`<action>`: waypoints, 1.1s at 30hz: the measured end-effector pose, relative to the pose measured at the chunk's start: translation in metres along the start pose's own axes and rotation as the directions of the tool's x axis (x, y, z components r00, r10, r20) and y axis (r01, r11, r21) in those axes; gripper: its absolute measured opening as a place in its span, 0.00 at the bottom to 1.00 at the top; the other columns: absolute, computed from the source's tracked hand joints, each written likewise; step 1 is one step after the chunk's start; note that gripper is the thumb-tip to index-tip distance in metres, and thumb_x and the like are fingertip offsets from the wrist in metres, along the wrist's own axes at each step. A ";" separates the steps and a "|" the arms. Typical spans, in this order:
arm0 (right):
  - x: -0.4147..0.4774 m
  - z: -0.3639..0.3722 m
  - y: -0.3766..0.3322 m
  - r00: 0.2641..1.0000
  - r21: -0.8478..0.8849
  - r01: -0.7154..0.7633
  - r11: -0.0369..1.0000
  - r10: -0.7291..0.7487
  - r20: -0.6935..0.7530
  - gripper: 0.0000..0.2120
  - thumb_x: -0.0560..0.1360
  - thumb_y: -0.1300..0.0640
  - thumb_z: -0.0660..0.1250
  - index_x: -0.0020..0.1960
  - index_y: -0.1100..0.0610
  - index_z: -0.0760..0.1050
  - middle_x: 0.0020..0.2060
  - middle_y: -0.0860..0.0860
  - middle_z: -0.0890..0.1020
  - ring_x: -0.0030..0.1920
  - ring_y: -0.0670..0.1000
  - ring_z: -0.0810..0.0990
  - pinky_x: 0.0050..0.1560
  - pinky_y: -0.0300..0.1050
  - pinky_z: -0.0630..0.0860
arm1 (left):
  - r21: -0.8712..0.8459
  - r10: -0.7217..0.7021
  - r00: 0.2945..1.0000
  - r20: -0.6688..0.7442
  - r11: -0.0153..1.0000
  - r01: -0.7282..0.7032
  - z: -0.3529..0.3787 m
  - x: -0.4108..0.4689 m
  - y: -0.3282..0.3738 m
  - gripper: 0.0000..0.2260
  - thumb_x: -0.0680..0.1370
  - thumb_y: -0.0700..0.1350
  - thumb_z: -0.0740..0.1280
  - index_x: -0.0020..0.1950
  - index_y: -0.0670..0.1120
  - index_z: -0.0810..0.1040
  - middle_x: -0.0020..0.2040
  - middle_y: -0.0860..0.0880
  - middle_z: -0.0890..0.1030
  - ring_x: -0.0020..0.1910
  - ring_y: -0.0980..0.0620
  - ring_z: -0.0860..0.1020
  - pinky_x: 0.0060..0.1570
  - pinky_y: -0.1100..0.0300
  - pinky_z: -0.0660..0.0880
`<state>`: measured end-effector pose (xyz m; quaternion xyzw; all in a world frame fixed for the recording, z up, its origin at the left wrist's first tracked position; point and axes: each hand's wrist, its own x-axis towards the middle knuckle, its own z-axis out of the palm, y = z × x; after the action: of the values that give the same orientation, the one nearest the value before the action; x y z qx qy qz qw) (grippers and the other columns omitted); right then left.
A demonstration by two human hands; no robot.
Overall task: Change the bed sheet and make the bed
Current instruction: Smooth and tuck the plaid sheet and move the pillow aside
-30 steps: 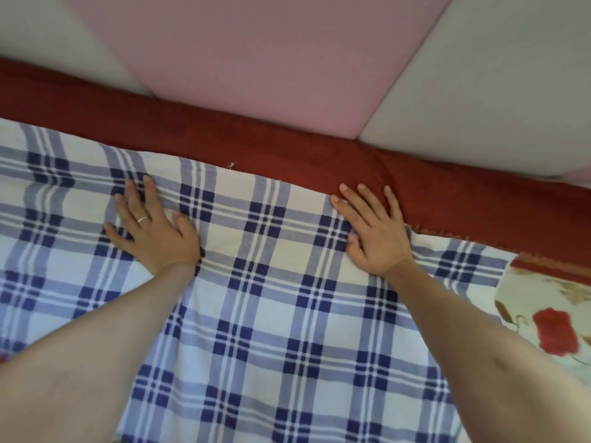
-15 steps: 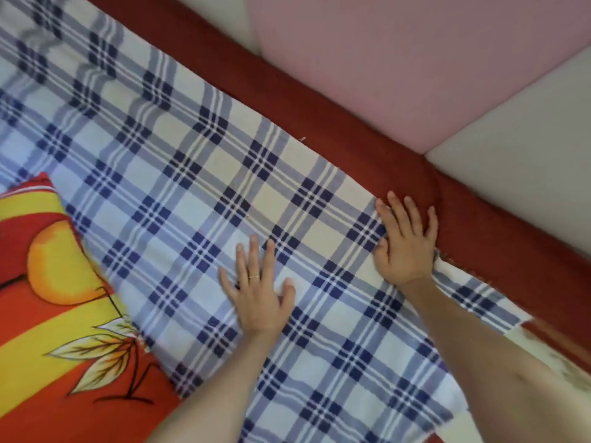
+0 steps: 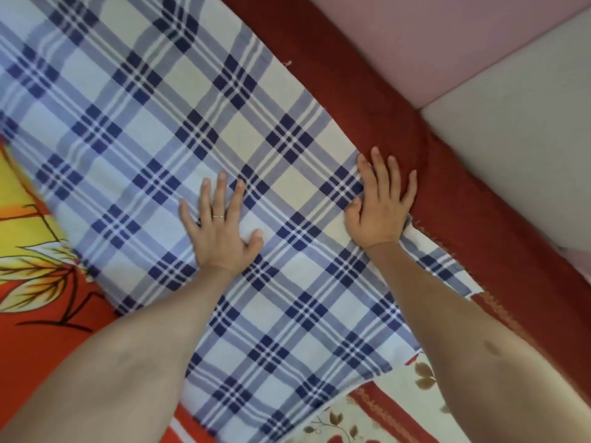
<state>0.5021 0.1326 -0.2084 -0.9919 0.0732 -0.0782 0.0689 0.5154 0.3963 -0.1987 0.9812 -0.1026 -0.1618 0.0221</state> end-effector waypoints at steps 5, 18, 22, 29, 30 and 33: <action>-0.003 0.002 -0.002 1.000 0.013 0.006 1.000 -0.005 -0.024 0.33 0.68 0.53 0.59 0.73 0.54 0.64 0.73 0.53 0.67 0.72 0.55 0.62 0.72 0.62 0.50 | -0.002 -0.006 0.999 -0.039 1.000 0.006 0.001 -0.005 0.000 0.35 0.72 0.60 0.51 0.77 0.49 0.53 0.78 0.46 0.52 0.77 0.44 0.49 0.70 0.34 0.45; -0.005 0.000 -0.005 0.999 -0.006 0.001 1.000 -0.001 -0.042 0.34 0.66 0.51 0.58 0.73 0.53 0.65 0.73 0.51 0.65 0.73 0.54 0.63 0.73 0.62 0.50 | -0.016 0.016 0.988 -0.156 1.000 -0.019 0.010 -0.011 -0.002 0.36 0.71 0.61 0.52 0.77 0.47 0.56 0.78 0.48 0.54 0.77 0.45 0.50 0.71 0.37 0.43; -0.007 0.003 -0.008 1.000 -0.021 0.002 1.000 -0.002 -0.029 0.34 0.68 0.51 0.57 0.74 0.52 0.63 0.74 0.50 0.64 0.73 0.53 0.62 0.73 0.61 0.50 | -0.005 0.019 0.981 -0.193 1.000 -0.020 0.015 -0.013 0.001 0.35 0.74 0.61 0.50 0.77 0.45 0.55 0.78 0.48 0.55 0.77 0.48 0.51 0.72 0.39 0.44; -0.014 -0.010 -0.002 0.997 0.090 0.021 0.996 -0.027 0.068 0.33 0.69 0.48 0.56 0.74 0.52 0.63 0.74 0.50 0.65 0.74 0.53 0.61 0.74 0.60 0.45 | -0.271 -0.257 0.953 -0.159 0.940 0.209 0.057 -0.151 0.132 0.31 0.76 0.58 0.46 0.79 0.49 0.49 0.79 0.48 0.49 0.77 0.50 0.47 0.74 0.42 0.43; -0.014 -0.009 -0.004 0.995 0.133 0.011 0.991 -0.023 0.095 0.33 0.69 0.48 0.55 0.74 0.52 0.64 0.73 0.50 0.65 0.74 0.53 0.60 0.74 0.59 0.44 | -0.259 -0.284 0.942 -0.180 0.937 0.233 0.066 -0.159 0.144 0.31 0.76 0.57 0.47 0.79 0.50 0.50 0.79 0.47 0.50 0.77 0.49 0.49 0.73 0.41 0.44; -0.006 -0.009 0.001 0.988 0.125 0.025 0.992 -0.044 0.149 0.31 0.72 0.43 0.54 0.74 0.51 0.63 0.74 0.49 0.64 0.74 0.51 0.58 0.74 0.59 0.42 | -0.244 -0.321 0.909 -0.267 0.935 0.259 0.082 -0.153 0.154 0.31 0.75 0.56 0.50 0.78 0.51 0.54 0.78 0.46 0.54 0.77 0.47 0.53 0.72 0.42 0.45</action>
<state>0.4947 0.1313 -0.2003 -0.9899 0.0457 -0.0083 0.1339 0.3172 0.2763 -0.2167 0.9911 0.0666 -0.0207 0.1132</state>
